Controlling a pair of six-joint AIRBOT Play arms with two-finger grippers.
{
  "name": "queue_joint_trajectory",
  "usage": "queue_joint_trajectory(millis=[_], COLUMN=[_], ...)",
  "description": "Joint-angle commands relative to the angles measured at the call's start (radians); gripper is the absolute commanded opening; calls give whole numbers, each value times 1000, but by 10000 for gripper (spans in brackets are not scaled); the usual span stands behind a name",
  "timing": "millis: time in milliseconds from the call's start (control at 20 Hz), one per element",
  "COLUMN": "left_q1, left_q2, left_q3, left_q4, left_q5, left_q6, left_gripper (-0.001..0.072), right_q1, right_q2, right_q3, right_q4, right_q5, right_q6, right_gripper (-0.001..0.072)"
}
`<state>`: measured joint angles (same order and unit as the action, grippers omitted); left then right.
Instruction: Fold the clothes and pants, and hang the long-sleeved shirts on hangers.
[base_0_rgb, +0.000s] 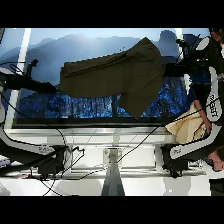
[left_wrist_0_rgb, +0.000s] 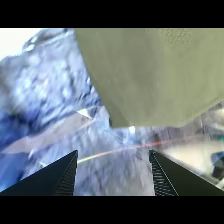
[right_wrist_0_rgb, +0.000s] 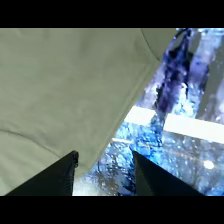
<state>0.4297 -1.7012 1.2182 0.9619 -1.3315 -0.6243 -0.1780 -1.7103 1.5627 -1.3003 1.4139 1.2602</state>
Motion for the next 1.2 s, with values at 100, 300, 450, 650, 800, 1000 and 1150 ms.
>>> queue_joint_trajectory(millis=[100, 300, 450, 650, 800, 1000, 1150], left_q1=[-72, -85, -85, -85, -85, -84, -82], left_q2=[-24, -24, -24, -24, -24, -24, -24], left_q3=[5, 5, 5, 5, 5, 9, 58], left_q4=[-24, -66, -81, -82, -94, -167, -210], left_q5=[66, 63, 63, 63, 60, 29, -72], left_q6=[97, 109, 109, 108, 89, 89, 89], left_gripper=[501, 500, 500, 501, 500, 488, 431], right_q1=[-11, -28, -34, -34, -34, -33, -33], right_q2=[0, 0, 0, 0, 0, 18, 100], right_q3=[-100, -286, -378, -409, -427, -423, -423], right_q4=[6, 175, 229, 223, 226, 235, 231], right_q5=[107, 49, -73, -177, -237, -241, -286], right_q6=[-5, -34, -34, -11, 29, -29, -47], right_gripper=[335, 335, 336, 335, 260, 14, 14])
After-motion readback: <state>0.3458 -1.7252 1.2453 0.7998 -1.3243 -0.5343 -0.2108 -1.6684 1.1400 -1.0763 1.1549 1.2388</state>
